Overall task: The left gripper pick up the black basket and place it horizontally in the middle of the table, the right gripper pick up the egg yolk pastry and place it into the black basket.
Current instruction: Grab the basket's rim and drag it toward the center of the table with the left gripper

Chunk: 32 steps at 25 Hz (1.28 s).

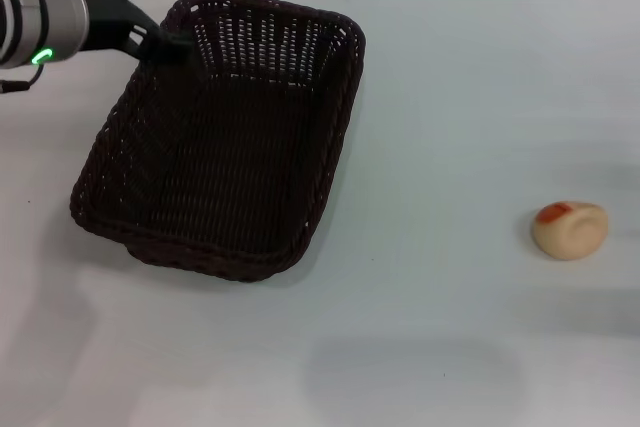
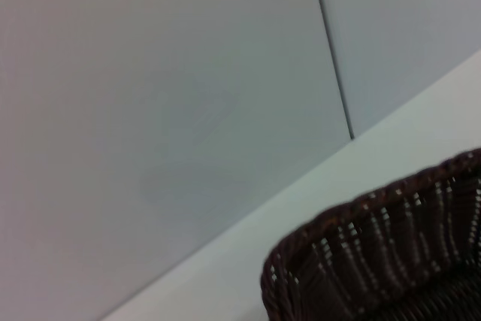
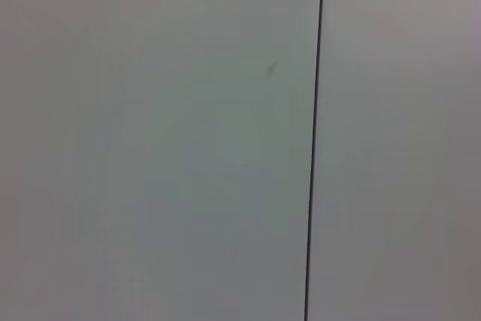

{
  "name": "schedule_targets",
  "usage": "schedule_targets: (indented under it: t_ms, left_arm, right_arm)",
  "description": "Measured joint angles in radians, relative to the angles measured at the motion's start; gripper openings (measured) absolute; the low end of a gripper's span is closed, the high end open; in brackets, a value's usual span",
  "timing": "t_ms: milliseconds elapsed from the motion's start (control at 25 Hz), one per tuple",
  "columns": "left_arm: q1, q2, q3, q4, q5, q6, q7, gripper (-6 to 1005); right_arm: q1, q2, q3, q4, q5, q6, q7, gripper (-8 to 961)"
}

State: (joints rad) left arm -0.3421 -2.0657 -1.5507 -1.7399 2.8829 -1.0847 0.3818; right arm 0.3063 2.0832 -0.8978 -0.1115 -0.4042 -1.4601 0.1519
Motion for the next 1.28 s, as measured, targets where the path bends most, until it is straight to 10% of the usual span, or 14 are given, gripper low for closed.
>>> schedule_targets:
  t_ms: [1280]
  left_arm:
    - [-0.212,0.004,-0.094,0.251,0.005,-0.216,-0.159,786]
  right_arm:
    - [-0.003,-0.002,-0.004,0.008,-0.004,0.006,0.0,693]
